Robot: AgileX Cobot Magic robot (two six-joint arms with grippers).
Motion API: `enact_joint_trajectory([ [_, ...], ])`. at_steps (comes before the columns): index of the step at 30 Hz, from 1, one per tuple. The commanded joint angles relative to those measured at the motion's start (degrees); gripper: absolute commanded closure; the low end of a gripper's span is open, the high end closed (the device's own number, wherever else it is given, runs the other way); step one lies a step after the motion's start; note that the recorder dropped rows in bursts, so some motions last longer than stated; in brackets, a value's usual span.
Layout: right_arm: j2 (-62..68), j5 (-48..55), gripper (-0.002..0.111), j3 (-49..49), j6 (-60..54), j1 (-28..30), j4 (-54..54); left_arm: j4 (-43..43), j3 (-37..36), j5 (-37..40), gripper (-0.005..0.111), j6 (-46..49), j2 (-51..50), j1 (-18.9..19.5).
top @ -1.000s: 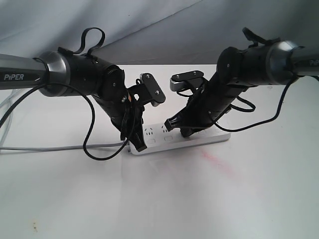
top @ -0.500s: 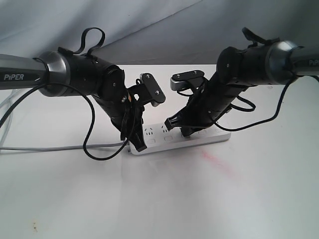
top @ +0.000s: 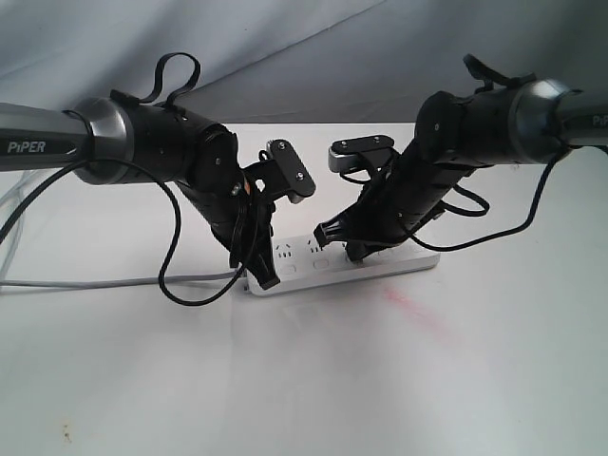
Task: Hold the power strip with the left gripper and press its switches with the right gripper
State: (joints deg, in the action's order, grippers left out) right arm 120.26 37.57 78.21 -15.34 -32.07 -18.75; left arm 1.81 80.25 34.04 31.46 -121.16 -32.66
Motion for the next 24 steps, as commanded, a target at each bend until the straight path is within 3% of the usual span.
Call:
enact_joint_trajectory([
  [1,2.1,3.1,0.108,-1.8,1.3,0.0,2.3,-0.4,0.0,0.8,0.107,-0.4,-0.4,-0.2],
  [5,2.1,3.8,0.108,-1.8,2.4,-0.4,2.7,-0.4,0.0,0.8,0.107,-0.4,-0.4,-0.2],
  [14,2.1,3.9,0.108,-1.8,11.5,-5.1,14.7,-0.4,0.0,0.8,0.107,-0.4,-0.4,-0.2],
  [24,1.7,3.2,0.108,-1.0,11.9,-5.2,14.8,-0.4,0.0,0.8,0.107,-0.4,-0.4,-0.2],
])
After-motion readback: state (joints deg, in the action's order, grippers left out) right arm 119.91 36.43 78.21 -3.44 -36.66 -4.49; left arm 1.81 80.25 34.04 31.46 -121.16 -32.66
